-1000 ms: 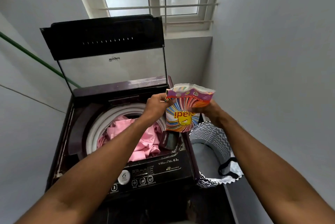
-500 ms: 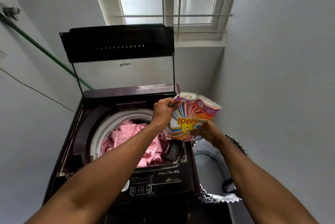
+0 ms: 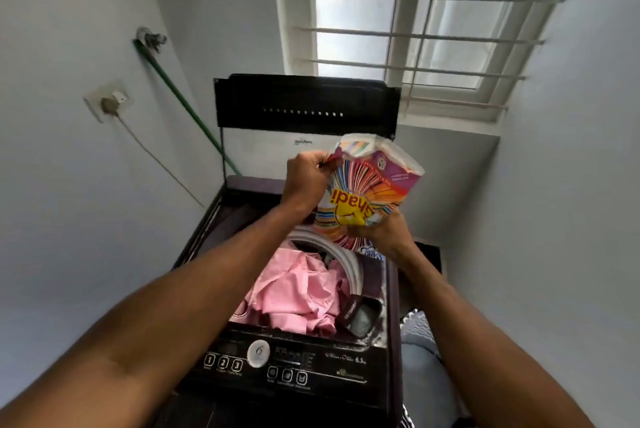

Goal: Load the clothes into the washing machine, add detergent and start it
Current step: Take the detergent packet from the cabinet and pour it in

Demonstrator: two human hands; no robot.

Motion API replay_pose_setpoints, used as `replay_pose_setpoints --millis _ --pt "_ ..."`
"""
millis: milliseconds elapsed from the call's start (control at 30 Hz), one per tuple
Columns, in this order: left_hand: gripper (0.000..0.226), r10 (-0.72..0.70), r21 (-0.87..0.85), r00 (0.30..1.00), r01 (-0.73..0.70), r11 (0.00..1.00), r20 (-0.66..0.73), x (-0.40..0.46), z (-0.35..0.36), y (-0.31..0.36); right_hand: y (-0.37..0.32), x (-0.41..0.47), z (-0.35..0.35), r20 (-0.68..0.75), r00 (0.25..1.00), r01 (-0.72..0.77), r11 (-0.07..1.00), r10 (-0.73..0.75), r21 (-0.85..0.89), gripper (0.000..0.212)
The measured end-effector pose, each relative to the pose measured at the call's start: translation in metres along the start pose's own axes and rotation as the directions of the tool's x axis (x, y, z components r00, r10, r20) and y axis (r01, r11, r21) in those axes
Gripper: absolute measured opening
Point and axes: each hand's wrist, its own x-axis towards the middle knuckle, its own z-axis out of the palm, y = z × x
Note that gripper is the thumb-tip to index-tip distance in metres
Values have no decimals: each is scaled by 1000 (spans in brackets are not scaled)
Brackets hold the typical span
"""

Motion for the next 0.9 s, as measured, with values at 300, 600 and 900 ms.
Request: replay_pose_setpoints --millis 300,600,900 --pt "66 81 69 961 -65 995 -265 44 -89 29 -103 58 18 86 963 248 964 -257 99 46" --pt "30 107 227 884 -2 974 -454 32 -184 40 -206 78 47 64 926 358 918 -373 167 42" --pt "17 239 400 760 30 916 -604 24 -320 83 -356 76 96 65 860 474 839 -506 266 57"
